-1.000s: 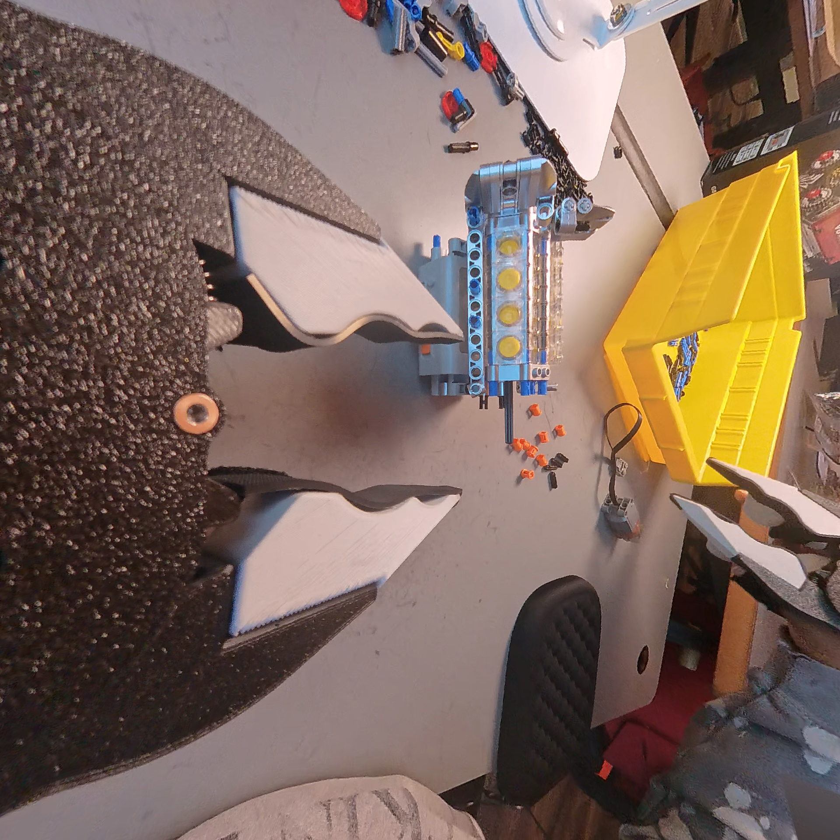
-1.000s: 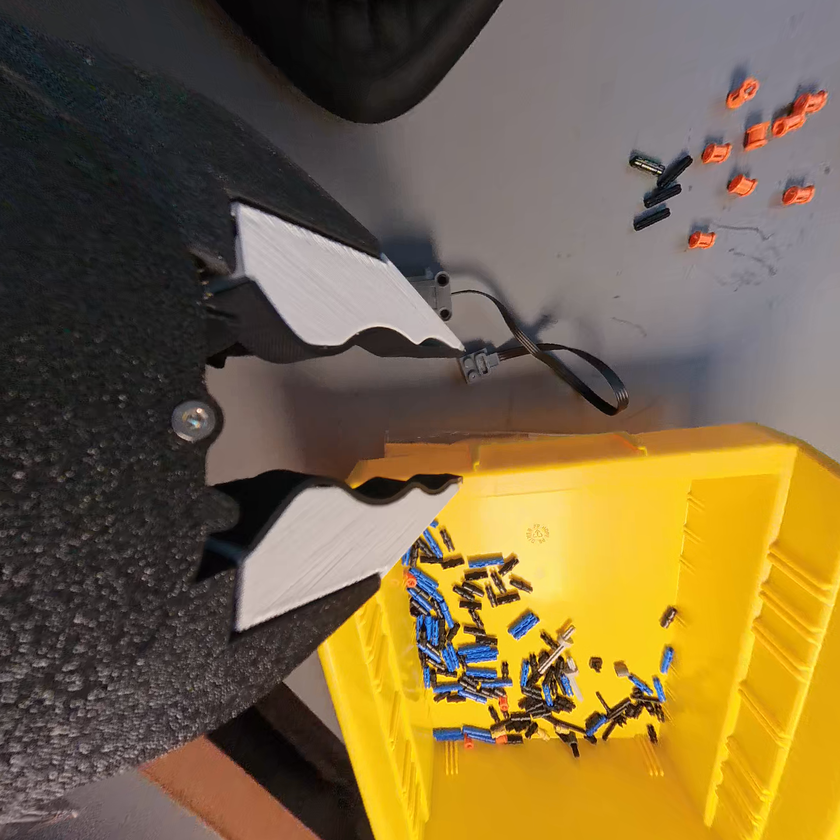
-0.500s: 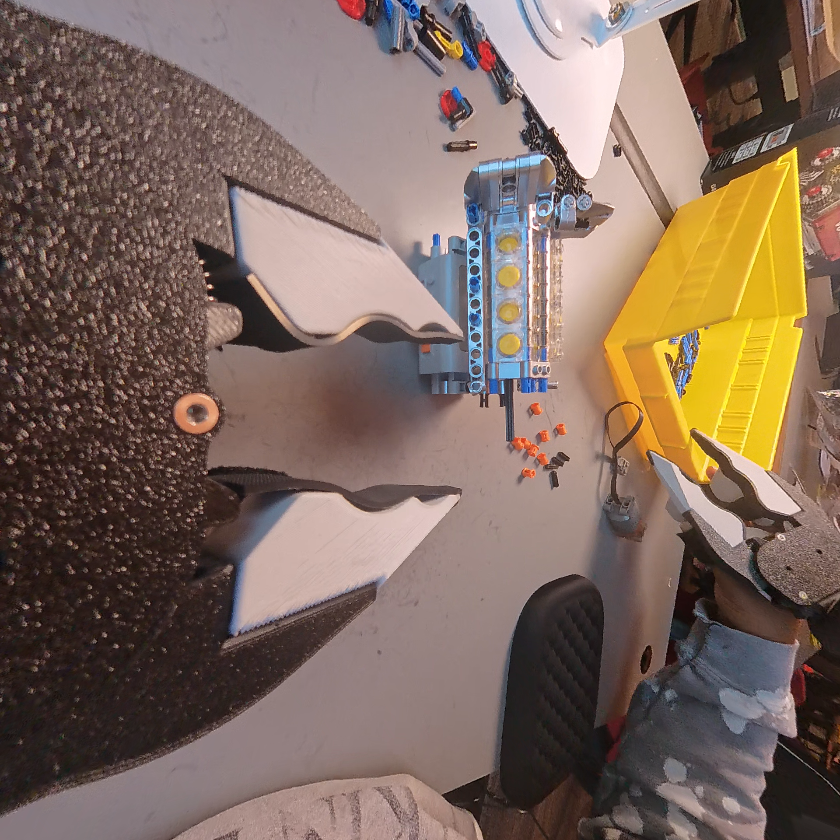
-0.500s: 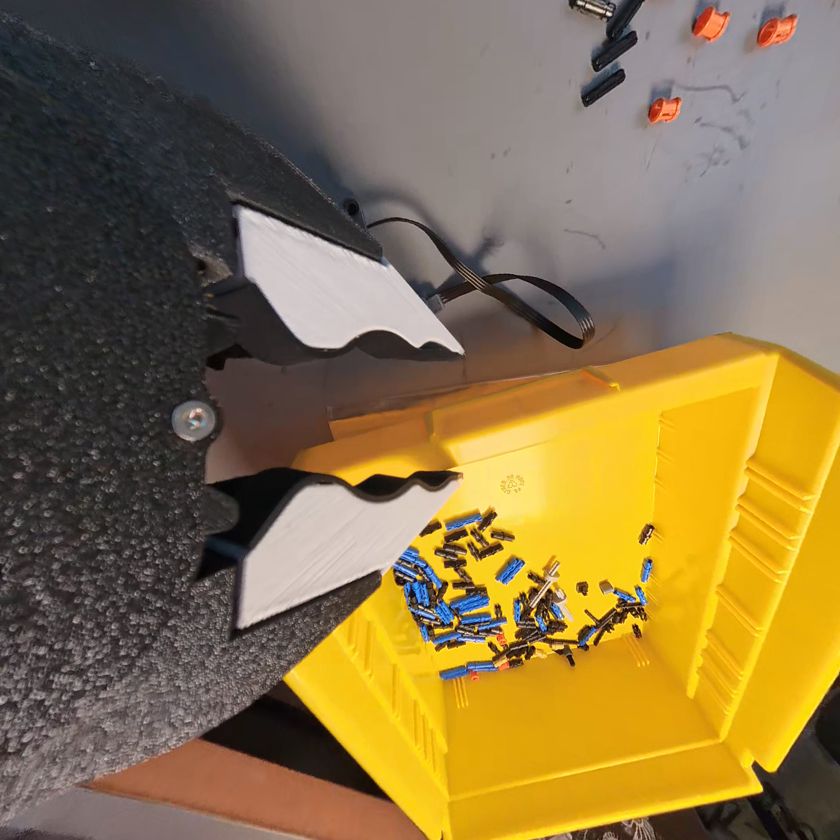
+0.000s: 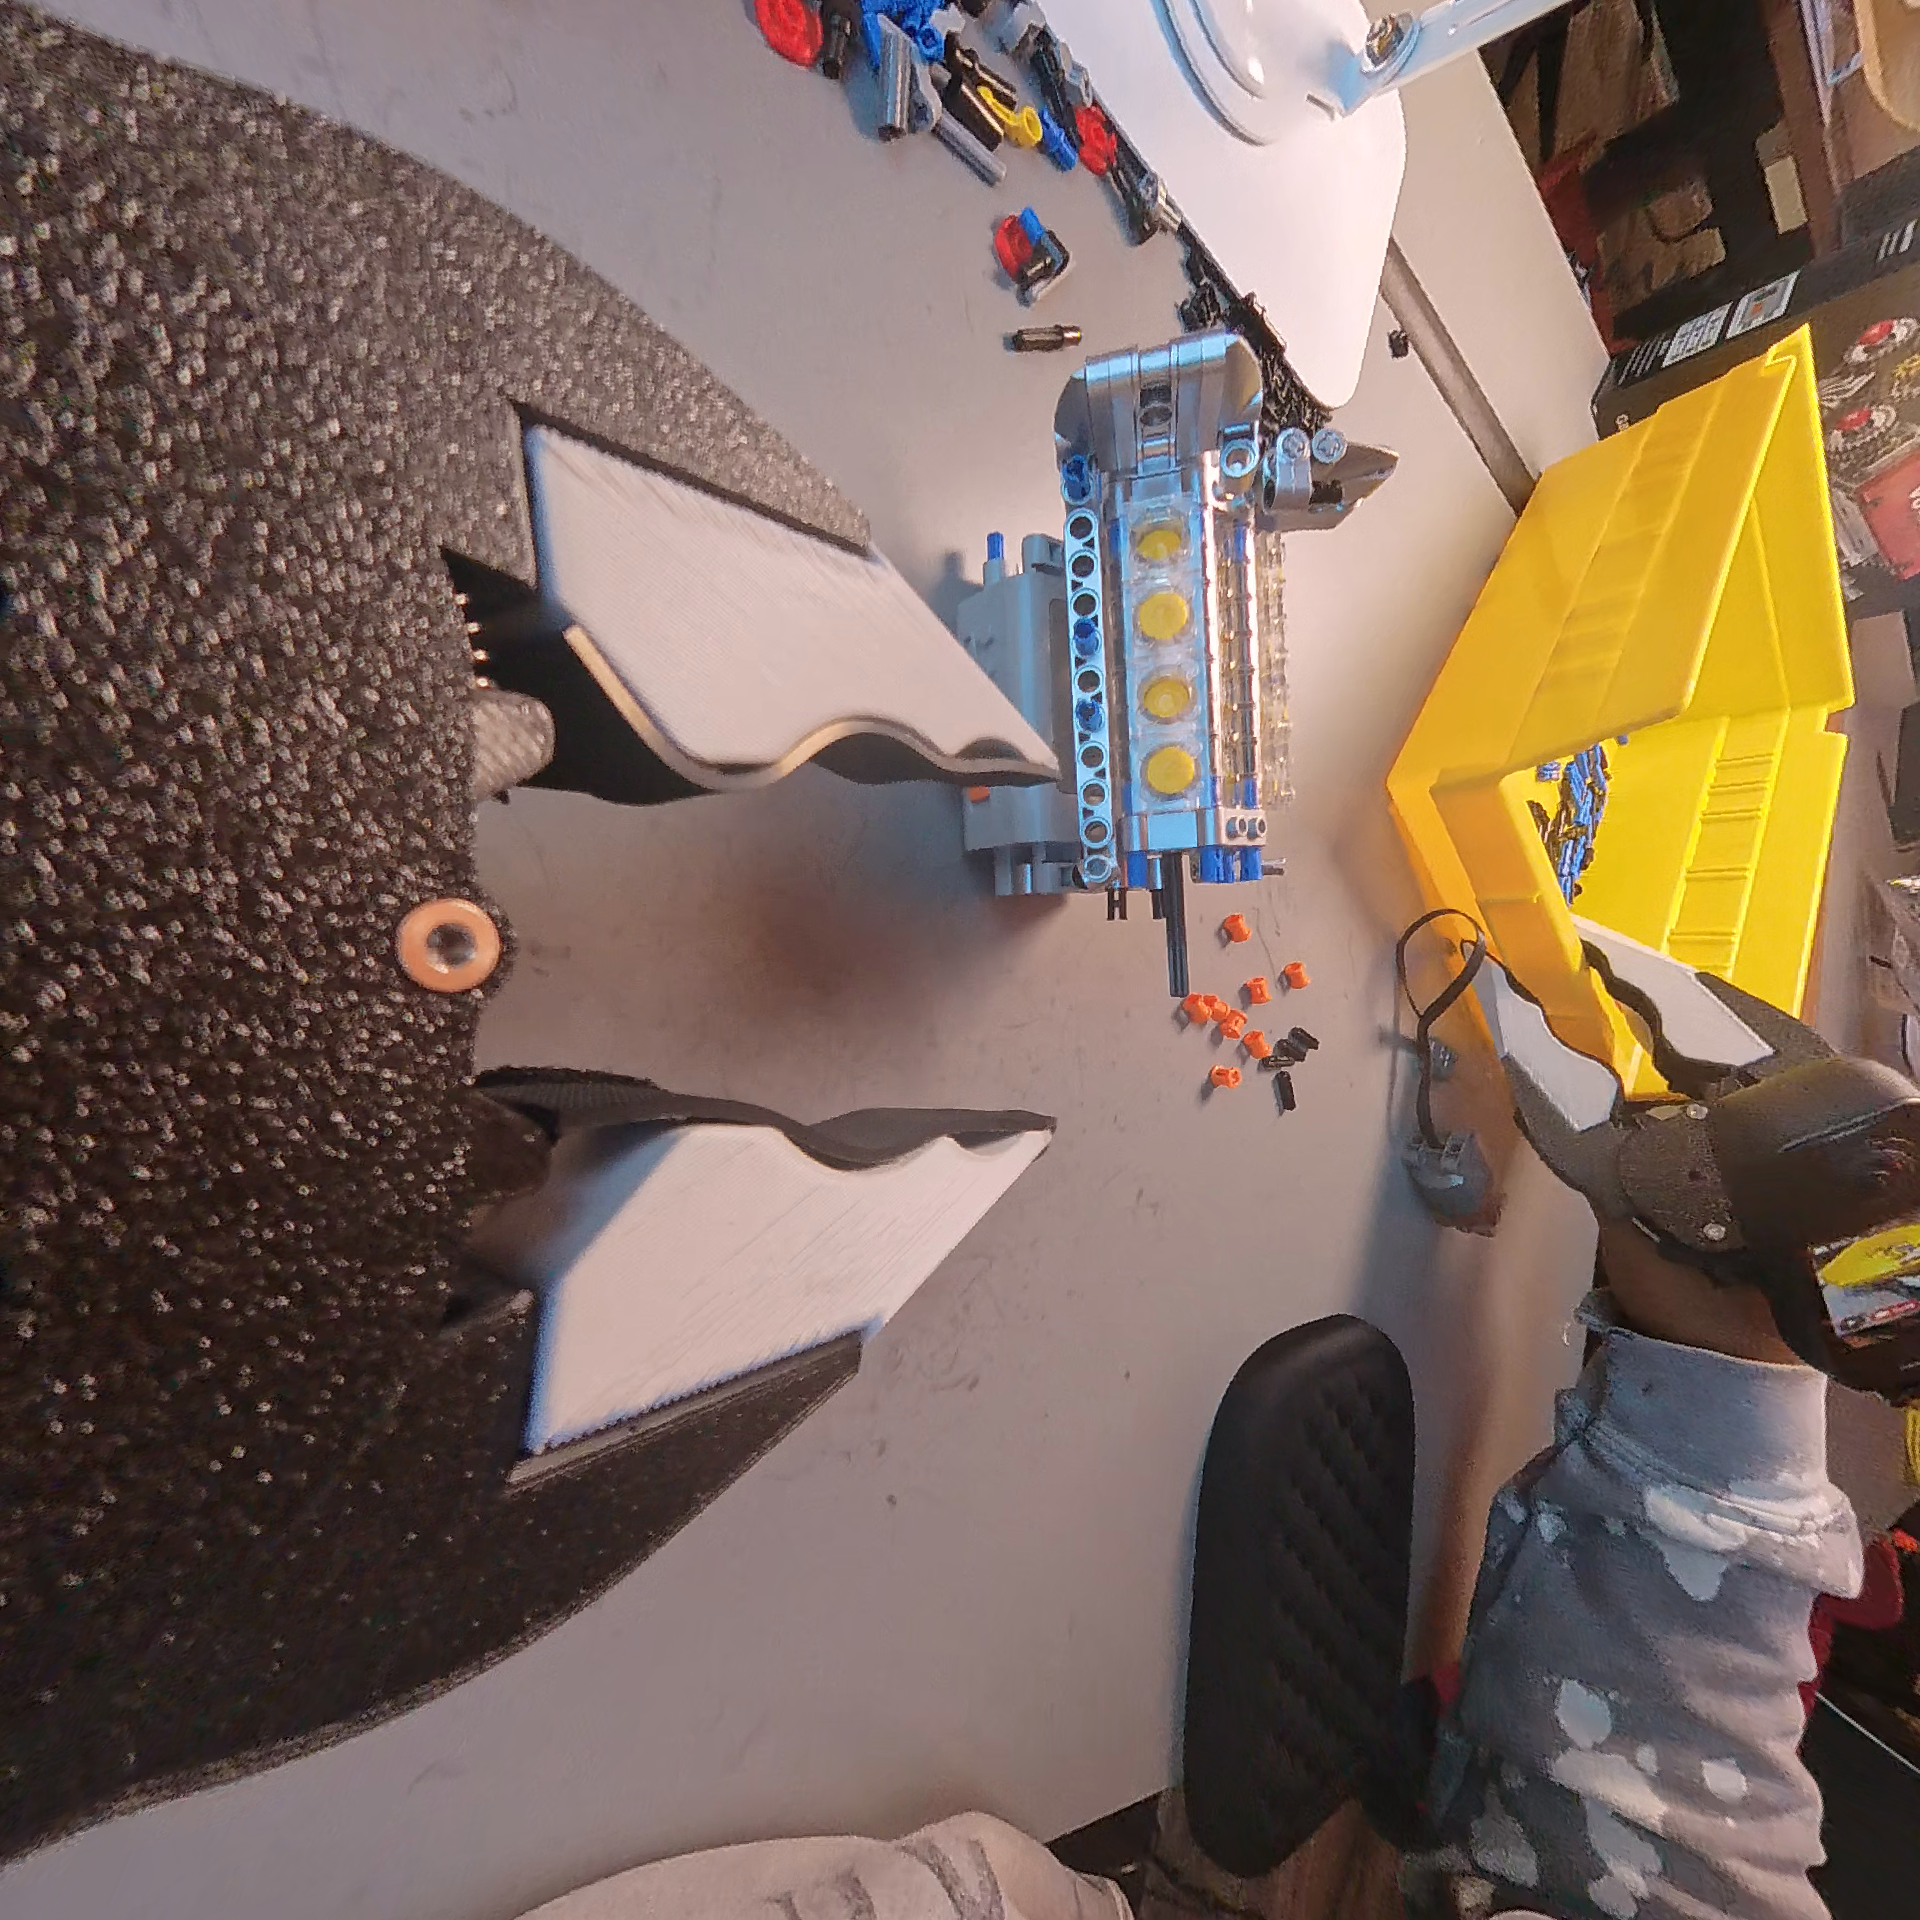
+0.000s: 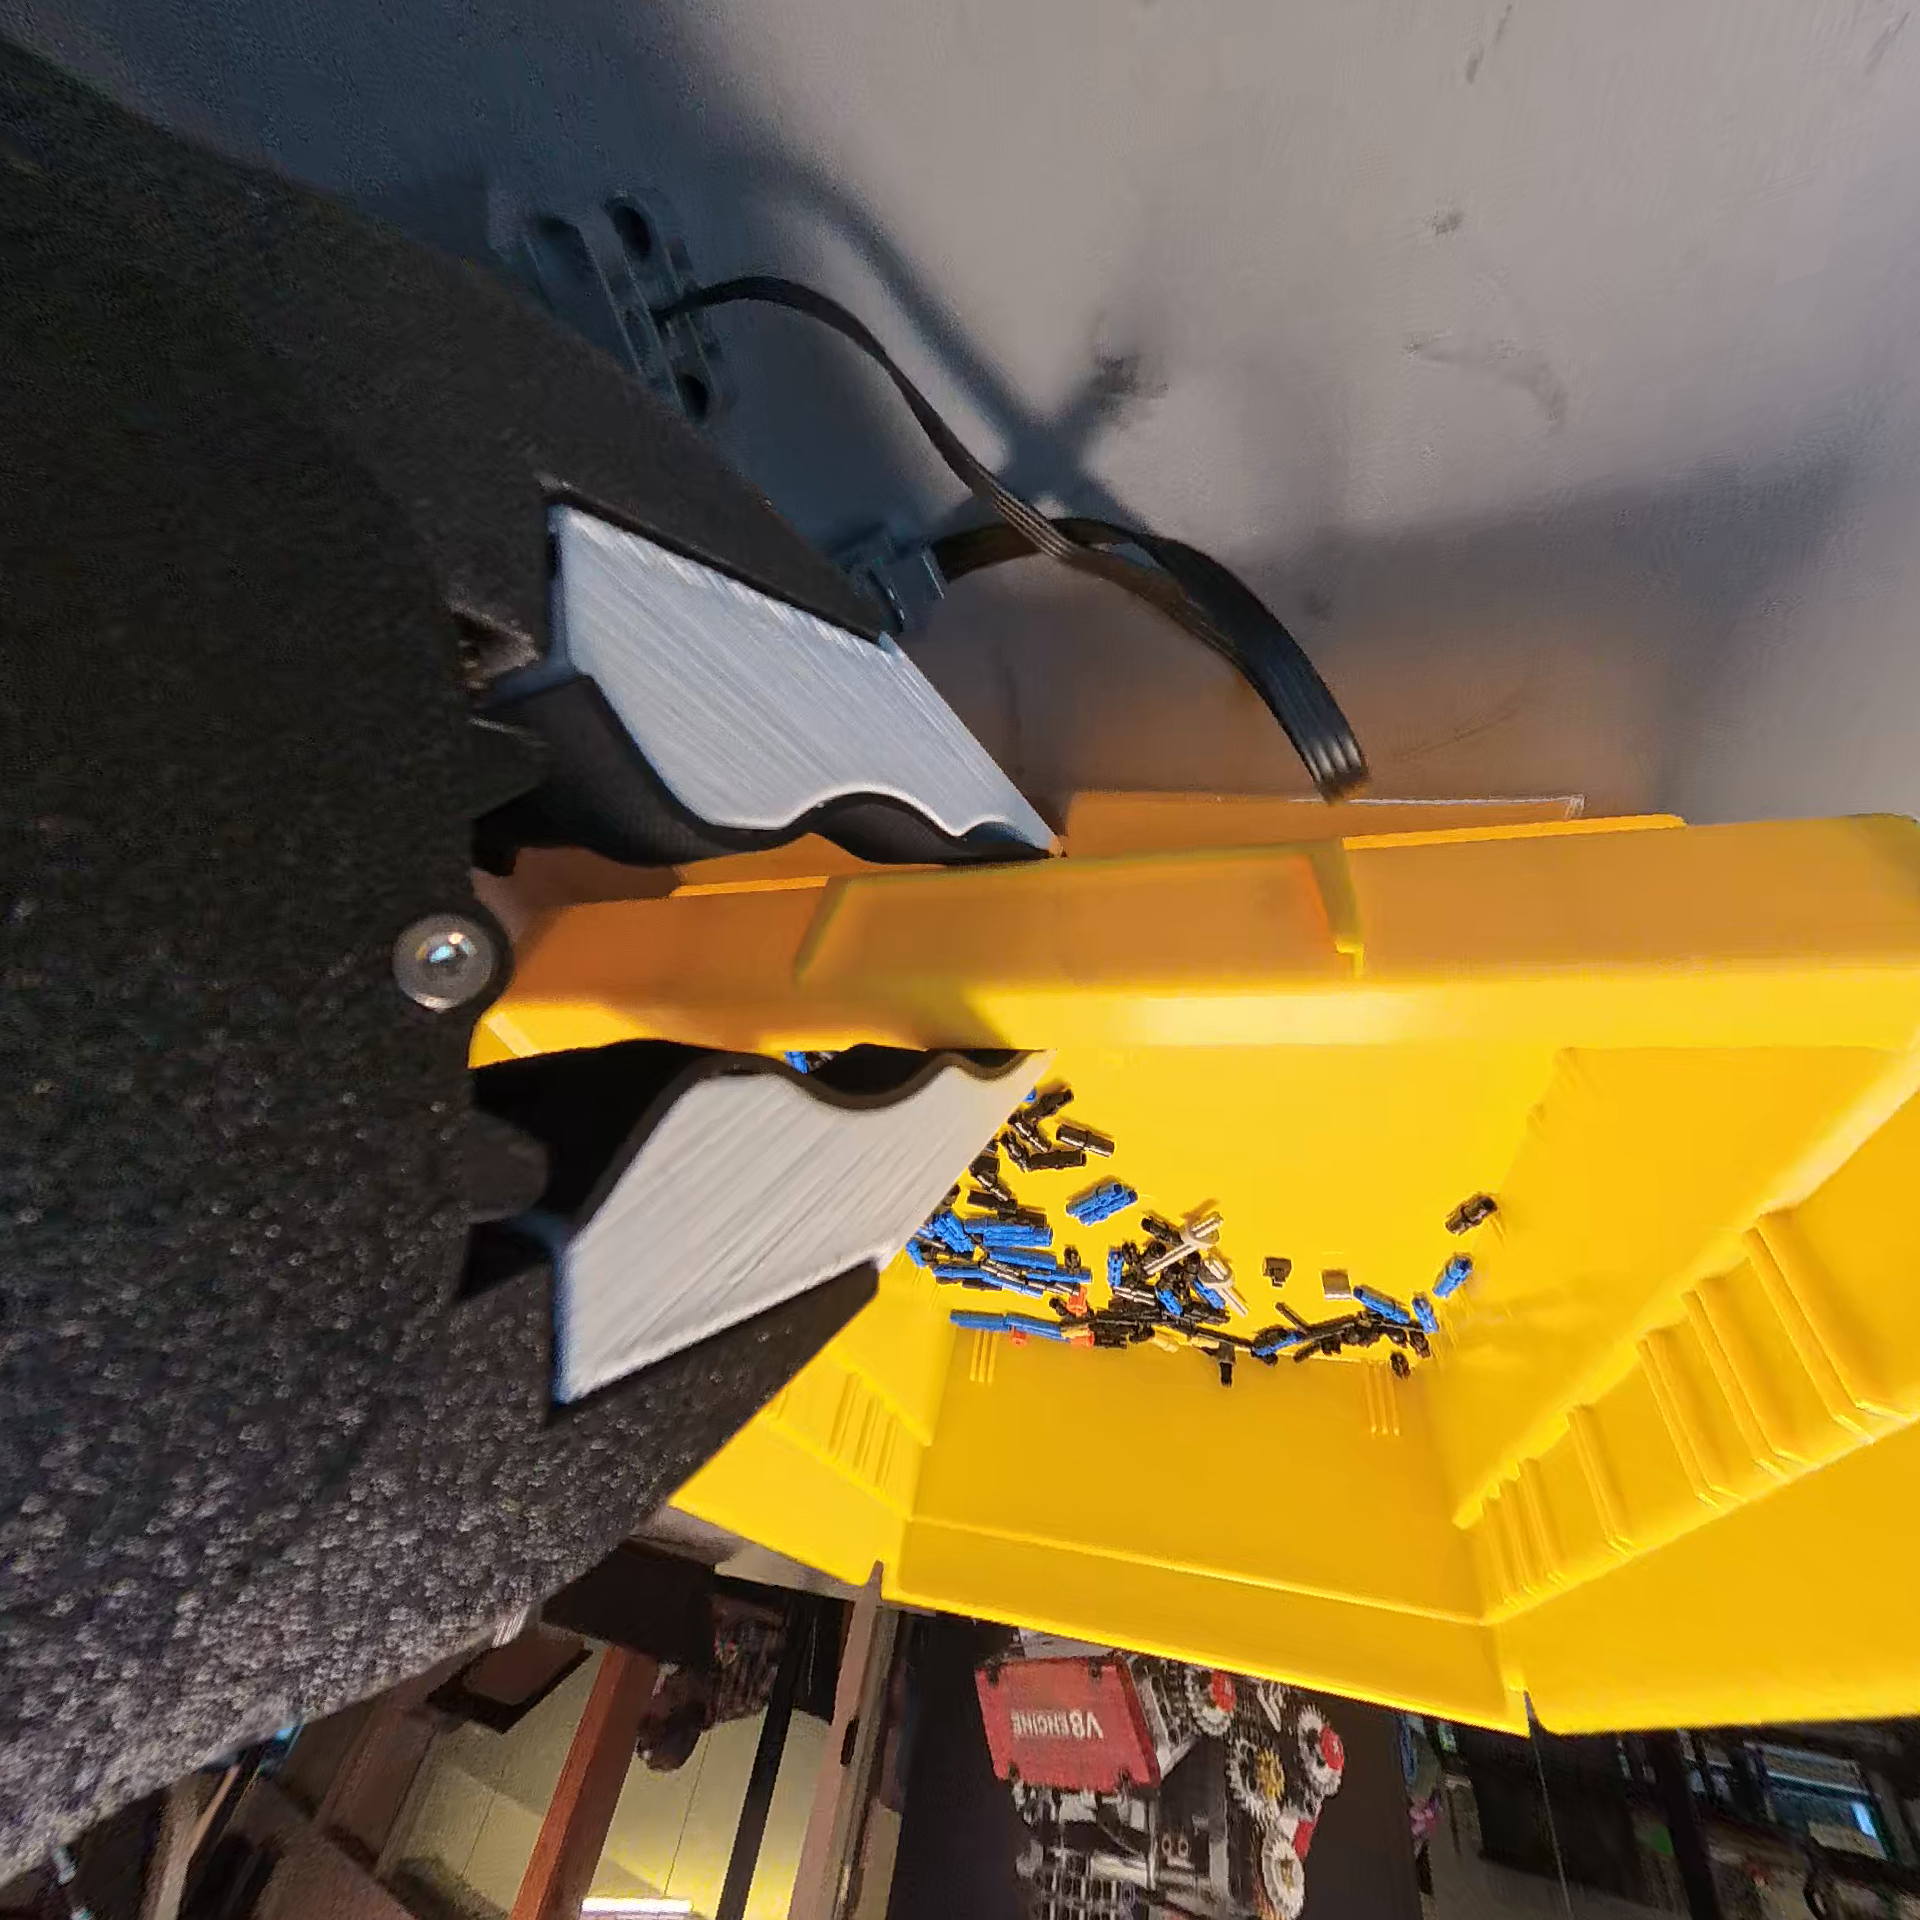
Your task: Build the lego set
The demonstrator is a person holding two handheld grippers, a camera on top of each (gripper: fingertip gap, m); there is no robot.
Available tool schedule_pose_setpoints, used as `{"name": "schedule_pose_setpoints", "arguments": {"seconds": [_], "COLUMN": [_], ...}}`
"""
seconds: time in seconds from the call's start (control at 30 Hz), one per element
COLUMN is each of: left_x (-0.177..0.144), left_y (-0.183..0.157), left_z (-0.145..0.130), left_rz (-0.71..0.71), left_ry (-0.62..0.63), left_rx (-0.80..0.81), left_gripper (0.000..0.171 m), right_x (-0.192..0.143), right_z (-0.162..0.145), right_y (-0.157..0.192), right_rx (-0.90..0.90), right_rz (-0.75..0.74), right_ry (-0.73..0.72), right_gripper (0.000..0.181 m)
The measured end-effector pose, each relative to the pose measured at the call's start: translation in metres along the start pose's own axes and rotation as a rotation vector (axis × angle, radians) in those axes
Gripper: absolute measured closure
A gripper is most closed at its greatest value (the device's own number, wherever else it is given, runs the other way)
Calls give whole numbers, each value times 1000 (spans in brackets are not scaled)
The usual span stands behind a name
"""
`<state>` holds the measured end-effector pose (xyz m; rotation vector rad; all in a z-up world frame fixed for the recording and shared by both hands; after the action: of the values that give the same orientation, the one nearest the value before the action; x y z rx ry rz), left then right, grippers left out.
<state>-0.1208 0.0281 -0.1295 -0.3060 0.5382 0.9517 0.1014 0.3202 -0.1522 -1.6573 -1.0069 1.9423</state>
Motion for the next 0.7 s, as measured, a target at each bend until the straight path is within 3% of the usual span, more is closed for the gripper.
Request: {"name": "schedule_pose_setpoints", "arguments": {"seconds": [0.2, 0.33, 0.5, 0.57, 0.63, 0.7], "left_x": [3, 4, 5, 5, 5, 4], "left_y": [-4, -6, -6, -6, -6, -6], "left_z": [-1, -1, -1, -1, -1, -1], "left_rz": [9, 15, 0, -5, -15, -13], "left_ry": [23, 30, 38, 34, 34, 31], "left_rx": [38, 54, 46, 44, 42, 45], "left_gripper": [111, 111, 111, 111, 111, 111], "right_x": [-22, -58, -104, -89, -49, -42], "right_z": [-12, -17, -10, 3, 3, 2], "right_y": [15, 20, -5, -23, -37, -44], "right_rx": [-38, -45, -93, -66, -90, -87], "right_rz": [7, 43, 40, 52, 21, 24], "right_ry": [-37, -72, -114, -176, -105, -113], "right_gripper": [151, 151, 149, 150, 149, 150]}}
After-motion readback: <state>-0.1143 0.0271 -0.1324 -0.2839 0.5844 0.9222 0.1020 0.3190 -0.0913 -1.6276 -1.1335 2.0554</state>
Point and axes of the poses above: each gripper's, where its closed fingertips meet, x out along the fingers, z out of its top, y = z × x across the jaws, the point moved 6 cm from there along -x, back along the fingers, and after that the axes turned 14 degrees about y, right-handed, at the moved point
